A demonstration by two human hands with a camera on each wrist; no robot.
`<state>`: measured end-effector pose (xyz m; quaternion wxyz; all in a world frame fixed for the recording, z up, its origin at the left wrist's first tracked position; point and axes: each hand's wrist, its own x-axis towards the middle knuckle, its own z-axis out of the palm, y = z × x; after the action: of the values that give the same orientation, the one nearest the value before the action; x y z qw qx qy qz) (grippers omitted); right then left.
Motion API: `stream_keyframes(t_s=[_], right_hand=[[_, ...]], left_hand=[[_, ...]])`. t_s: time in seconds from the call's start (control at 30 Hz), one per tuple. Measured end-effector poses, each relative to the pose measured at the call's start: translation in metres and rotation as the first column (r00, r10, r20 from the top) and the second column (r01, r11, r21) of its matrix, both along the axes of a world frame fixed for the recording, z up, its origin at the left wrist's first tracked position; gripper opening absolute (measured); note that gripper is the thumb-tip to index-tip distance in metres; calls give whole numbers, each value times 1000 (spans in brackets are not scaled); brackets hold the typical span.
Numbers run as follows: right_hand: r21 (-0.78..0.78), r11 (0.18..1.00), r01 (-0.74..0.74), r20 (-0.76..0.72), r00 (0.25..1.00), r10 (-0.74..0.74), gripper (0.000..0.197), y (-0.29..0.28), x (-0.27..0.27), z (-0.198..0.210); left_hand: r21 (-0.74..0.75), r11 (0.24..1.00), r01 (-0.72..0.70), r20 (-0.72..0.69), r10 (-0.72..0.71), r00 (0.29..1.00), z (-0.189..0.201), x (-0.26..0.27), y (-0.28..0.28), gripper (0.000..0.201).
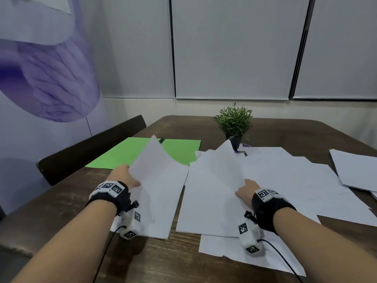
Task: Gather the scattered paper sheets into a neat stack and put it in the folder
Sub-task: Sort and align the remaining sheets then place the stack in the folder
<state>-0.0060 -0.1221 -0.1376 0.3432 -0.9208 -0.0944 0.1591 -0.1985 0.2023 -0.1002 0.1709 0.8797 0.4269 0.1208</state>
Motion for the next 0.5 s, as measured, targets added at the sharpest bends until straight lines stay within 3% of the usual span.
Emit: stream_keyframes(t_s=[0.07, 0.13, 0.27, 0.33, 0.43, 0.5], right_hand=[[-21, 1000, -8, 10, 1000, 8, 41, 1, 3, -1], [-14, 1000, -9, 20, 1000, 9, 21, -1, 6, -2], [64, 998, 18, 26, 999, -19, 37, -8, 6, -1], [106, 992, 67, -12, 998, -66, 36, -12, 6, 1], [196, 968, 155, -114, 984, -134, 39, -21, 12, 3], [306, 917, 257, -199, 959, -203, 52, -26, 15, 3]], left_hand=[[111, 994, 18, 142, -34, 989, 22, 6, -13, 34], [218, 976, -10, 271, -51, 961, 48, 11, -30, 34], [358, 934, 11, 479, -194, 856, 91, 29, -65, 34], [317, 945, 78, 583, -259, 770, 104, 40, -80, 38], [77, 967, 243, 741, -218, 635, 99, 62, -96, 47], [-147, 923, 355, 764, -122, 634, 77, 77, -103, 59]])
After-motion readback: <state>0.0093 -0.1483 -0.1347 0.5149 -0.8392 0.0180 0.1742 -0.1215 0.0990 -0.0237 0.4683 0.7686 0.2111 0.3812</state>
